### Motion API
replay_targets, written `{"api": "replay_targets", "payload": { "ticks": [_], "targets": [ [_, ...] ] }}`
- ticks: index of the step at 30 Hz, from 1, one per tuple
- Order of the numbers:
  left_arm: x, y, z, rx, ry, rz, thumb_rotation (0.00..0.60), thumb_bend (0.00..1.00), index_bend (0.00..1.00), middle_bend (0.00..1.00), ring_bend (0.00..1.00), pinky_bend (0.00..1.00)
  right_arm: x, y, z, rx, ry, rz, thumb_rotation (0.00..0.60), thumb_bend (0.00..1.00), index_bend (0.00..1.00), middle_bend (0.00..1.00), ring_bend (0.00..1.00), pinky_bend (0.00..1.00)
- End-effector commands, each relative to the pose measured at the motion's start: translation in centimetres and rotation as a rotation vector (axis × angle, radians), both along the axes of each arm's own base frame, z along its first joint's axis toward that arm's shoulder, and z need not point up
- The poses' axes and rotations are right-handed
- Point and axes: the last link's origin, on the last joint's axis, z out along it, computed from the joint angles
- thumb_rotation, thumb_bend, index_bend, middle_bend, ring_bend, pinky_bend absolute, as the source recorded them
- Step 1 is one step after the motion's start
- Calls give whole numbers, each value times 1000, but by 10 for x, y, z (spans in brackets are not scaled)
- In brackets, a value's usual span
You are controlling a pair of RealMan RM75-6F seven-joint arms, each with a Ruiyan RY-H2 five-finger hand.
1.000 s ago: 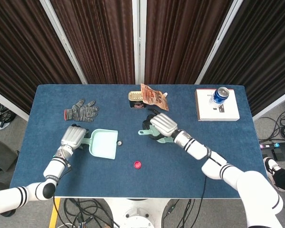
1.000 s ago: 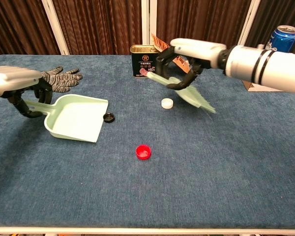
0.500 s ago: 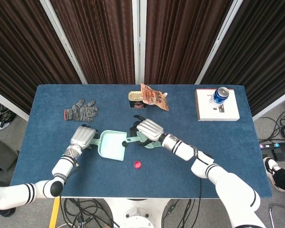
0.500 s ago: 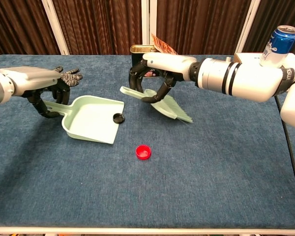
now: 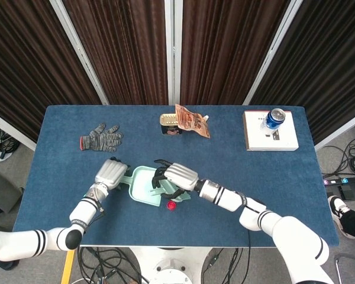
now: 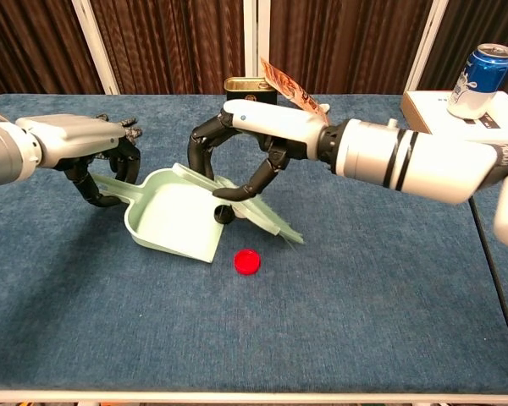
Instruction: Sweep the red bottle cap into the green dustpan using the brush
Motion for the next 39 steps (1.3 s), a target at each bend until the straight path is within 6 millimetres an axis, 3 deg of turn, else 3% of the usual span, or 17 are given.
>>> {"api": "replay_targets", "payload": {
  "ticks": [1,7,11,16,25,39],
  "targets": [
    [-1,-6,2,-1,6,-12,600,349,511,471,328,231,-12,7,19,-13,-36,-18,600,591,824,669,295,70],
    [-1,-14,5,-21,7,-45,600,349,511,471,328,231,-28,20,44,-41,-34,-94,600,615,824,671,302,70],
    [-1,-18,5,-34,3,-46,600,349,511,471,328,231,-32,37,46,-60,-1,-119,600,613,824,671,305,71],
    [4,-16,4,-23,-8,-33,600,349,511,471,328,231,-32,51,39,-125,40,-156,600,615,823,671,310,68],
    [9,-14,-1,-6,20,1,600,348,511,471,328,231,-23,40,16,-139,37,-221,600,614,824,672,310,60],
    [22,-17,-8,-11,20,-1,600,348,511,471,329,231,-2,47,-6,-128,-21,-245,600,614,831,672,310,56]
  ]
}}
